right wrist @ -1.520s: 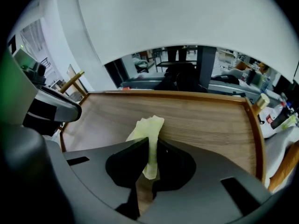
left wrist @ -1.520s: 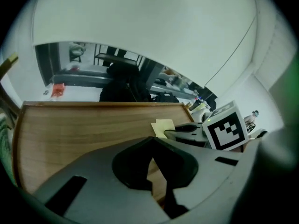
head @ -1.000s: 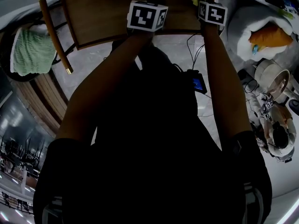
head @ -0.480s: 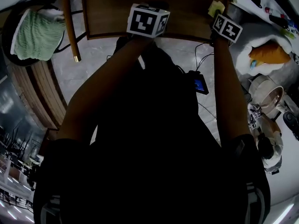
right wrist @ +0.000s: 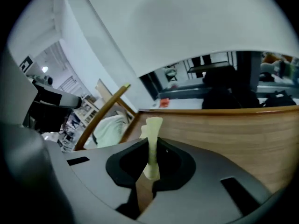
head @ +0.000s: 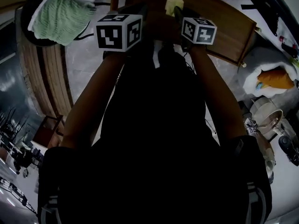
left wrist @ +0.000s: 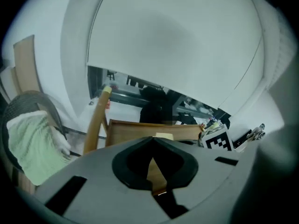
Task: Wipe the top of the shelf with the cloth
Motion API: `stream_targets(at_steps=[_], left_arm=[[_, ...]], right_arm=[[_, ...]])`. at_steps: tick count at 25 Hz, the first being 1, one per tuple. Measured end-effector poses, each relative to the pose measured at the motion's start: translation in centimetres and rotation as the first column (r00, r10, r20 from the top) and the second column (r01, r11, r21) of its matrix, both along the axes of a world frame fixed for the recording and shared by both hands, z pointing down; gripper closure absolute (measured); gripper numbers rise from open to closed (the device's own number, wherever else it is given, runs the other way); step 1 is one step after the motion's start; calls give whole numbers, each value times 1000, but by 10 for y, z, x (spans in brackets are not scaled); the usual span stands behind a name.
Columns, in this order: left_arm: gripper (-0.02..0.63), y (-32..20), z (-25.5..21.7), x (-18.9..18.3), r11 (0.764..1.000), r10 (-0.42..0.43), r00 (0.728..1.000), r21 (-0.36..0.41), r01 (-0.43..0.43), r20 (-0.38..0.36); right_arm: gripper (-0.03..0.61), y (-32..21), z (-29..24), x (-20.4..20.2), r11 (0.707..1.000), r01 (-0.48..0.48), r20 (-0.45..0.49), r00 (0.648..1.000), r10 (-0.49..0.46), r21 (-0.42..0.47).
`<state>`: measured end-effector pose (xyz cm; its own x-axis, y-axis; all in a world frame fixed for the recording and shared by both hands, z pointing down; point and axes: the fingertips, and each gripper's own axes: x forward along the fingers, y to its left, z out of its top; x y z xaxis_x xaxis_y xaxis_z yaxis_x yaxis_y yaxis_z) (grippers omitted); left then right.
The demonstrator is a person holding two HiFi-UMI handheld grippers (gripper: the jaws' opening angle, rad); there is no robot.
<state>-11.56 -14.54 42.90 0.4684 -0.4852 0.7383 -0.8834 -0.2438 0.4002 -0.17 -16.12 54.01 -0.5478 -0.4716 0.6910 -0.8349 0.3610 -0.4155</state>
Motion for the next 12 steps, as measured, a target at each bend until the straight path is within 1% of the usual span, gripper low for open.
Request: stream_targets(at_steps=[3,6,9,12], left_arm=[[603,6,-6,-40,1000,11,999,8,-12,53],[603,18,-1,-66,1000,11,997,-10,-10,80],[603,28,8,-80,999,12,998,-41,-9,69],[603,35,17,-88,998,26,998,-65,-22,56]], right_arm=[[535,5,7,-86,996,86,76,994,-84,-22],[535,11,24,-141,989,134,91,988,-128,-57],[535,17,50,-166,980,167,26,986,-165,-109],[535,22,72,-172,974,178,-43,982,-186,-142]])
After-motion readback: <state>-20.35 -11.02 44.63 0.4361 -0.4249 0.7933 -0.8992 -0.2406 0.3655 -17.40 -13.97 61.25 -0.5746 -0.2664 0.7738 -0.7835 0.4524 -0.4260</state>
